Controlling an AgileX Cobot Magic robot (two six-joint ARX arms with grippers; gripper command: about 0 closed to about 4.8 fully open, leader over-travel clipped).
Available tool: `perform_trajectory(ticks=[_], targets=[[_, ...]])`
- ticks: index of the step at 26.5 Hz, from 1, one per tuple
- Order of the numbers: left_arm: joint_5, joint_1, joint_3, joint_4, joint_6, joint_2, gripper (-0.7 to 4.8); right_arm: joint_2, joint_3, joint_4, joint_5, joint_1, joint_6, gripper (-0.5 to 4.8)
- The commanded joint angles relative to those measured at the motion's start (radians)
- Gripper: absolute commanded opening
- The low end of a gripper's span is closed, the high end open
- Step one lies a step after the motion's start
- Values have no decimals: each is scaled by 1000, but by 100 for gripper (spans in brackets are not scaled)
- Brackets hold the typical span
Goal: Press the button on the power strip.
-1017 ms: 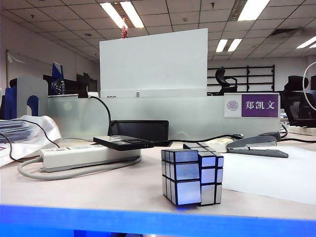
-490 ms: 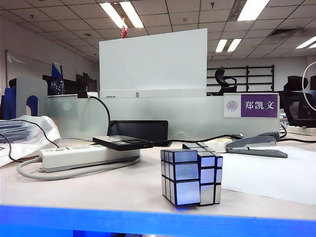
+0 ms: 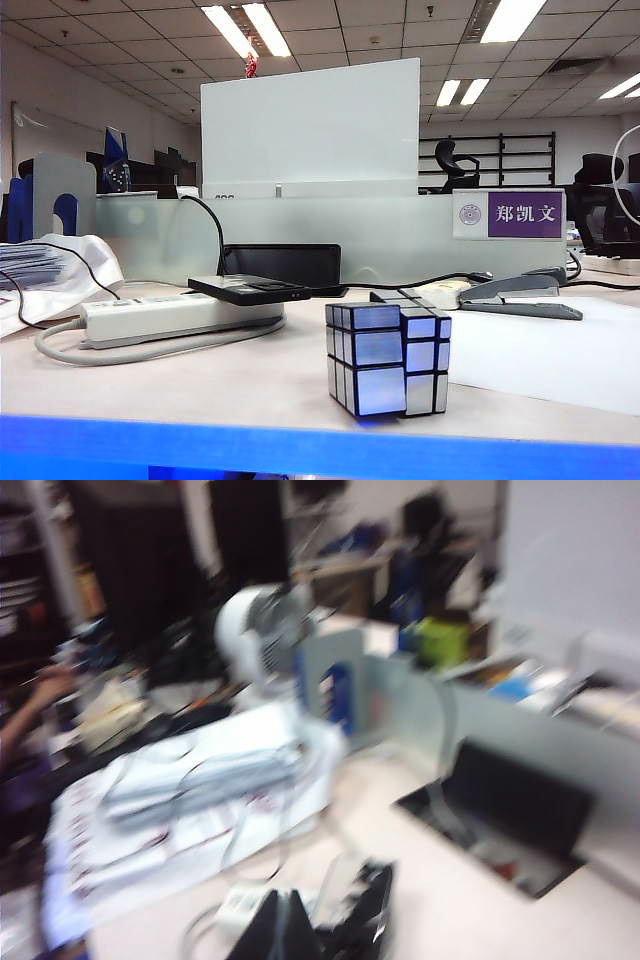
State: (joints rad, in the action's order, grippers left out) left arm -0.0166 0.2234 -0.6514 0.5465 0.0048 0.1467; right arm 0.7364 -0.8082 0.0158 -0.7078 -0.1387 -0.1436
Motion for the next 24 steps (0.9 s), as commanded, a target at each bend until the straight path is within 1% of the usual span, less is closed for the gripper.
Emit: perform_trajectory(ticks=[1,3,6,9,13,18,20,24], targets=[[51,0,12,29,-15,1,-5,-75,37,18,40,0,-8,0],[84,0,23,49,-24,1,-5,-130,68,18,74,0,-14,0],[80,1,29,48,-69,-5,-5,-212,121,14,124,0,-26,0],[79,1,30,35,-120,-19,-5,-304,179,19,159,0,-68,0],[1,1,41,-6,-118,-45,-5,-420,251,18,195,0,-93,0],[-132,1,97,-101,-118,-92,-5,-571,348,18,257,0,-146,0],[-161,1,119,-118,-117,-108,-5,-628,383,15,270,0,-156,0],[-165,1,155,-118,-118,-135,-5,-710,422,-23,303,0,-171,0]])
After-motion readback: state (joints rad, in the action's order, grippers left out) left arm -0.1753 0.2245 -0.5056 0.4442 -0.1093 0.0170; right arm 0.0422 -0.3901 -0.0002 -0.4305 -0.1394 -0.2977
